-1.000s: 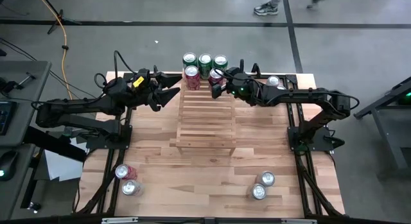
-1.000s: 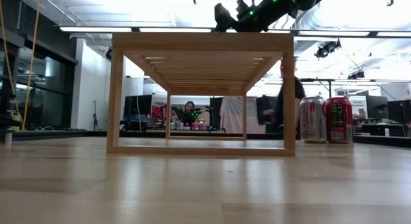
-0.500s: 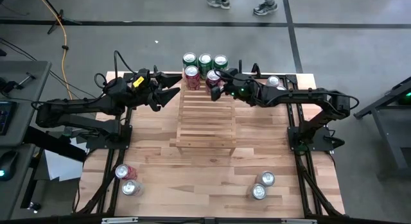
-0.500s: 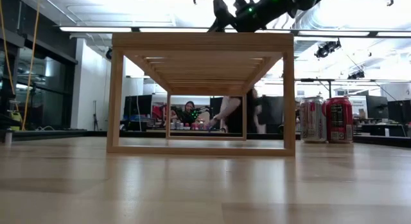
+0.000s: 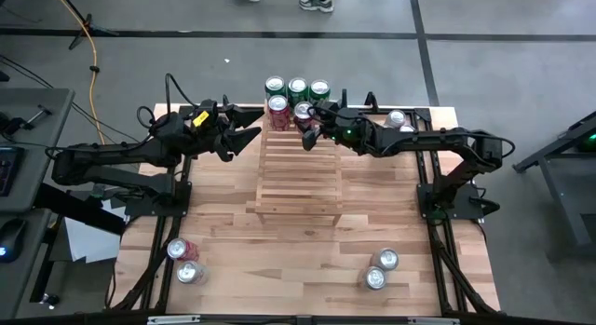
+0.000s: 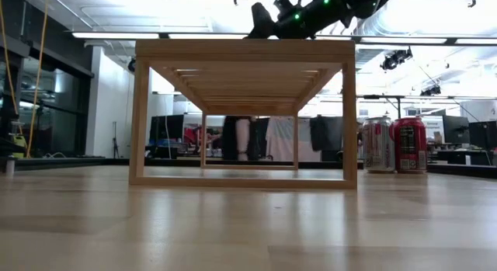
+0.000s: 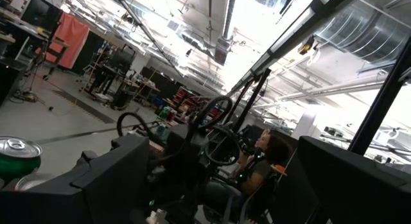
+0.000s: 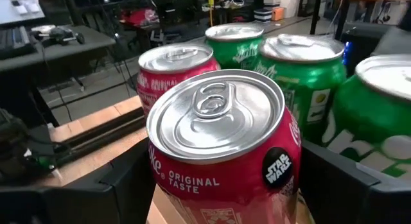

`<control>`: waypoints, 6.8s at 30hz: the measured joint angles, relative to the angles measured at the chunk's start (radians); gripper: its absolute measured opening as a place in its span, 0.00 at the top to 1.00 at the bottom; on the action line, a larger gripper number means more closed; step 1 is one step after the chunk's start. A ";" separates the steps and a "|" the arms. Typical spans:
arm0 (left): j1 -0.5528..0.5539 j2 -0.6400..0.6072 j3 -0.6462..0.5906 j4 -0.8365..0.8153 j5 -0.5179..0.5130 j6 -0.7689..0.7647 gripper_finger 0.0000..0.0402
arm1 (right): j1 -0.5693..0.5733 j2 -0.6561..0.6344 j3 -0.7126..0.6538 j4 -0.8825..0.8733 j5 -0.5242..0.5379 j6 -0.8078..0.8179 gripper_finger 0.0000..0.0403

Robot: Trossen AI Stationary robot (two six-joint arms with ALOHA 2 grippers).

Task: Place canned beverage on shelf
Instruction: Put the top left red soda can on the shelf aligned with the other red soda can, then put the bottom red soda can on the shelf aligned with the other red soda cans

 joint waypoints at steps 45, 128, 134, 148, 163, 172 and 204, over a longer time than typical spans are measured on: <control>0.002 0.000 0.000 0.000 -0.004 0.000 0.03 | -0.026 -0.024 0.002 0.021 -0.013 0.005 0.07; 0.001 -0.159 0.061 -0.343 -0.016 0.240 0.06 | 0.008 -0.539 -0.063 -0.474 -0.519 0.072 1.00; -0.020 -0.145 0.057 -0.356 0.041 0.208 0.38 | 0.044 -0.625 -0.063 -0.474 -0.538 0.083 1.00; -0.078 -0.166 0.057 -0.461 0.042 0.201 0.99 | 0.067 -0.623 -0.063 -0.476 -0.502 0.095 1.00; -0.097 -0.166 0.065 -0.470 0.025 0.136 0.99 | 0.067 -0.622 -0.063 -0.475 -0.503 0.093 1.00; -0.122 -0.105 0.185 -0.514 0.200 0.058 0.82 | 0.066 -0.622 -0.063 -0.475 -0.502 0.093 1.00; -0.365 0.273 0.868 -2.038 0.147 0.099 0.09 | 0.066 -0.622 -0.063 -0.480 -0.387 0.174 1.00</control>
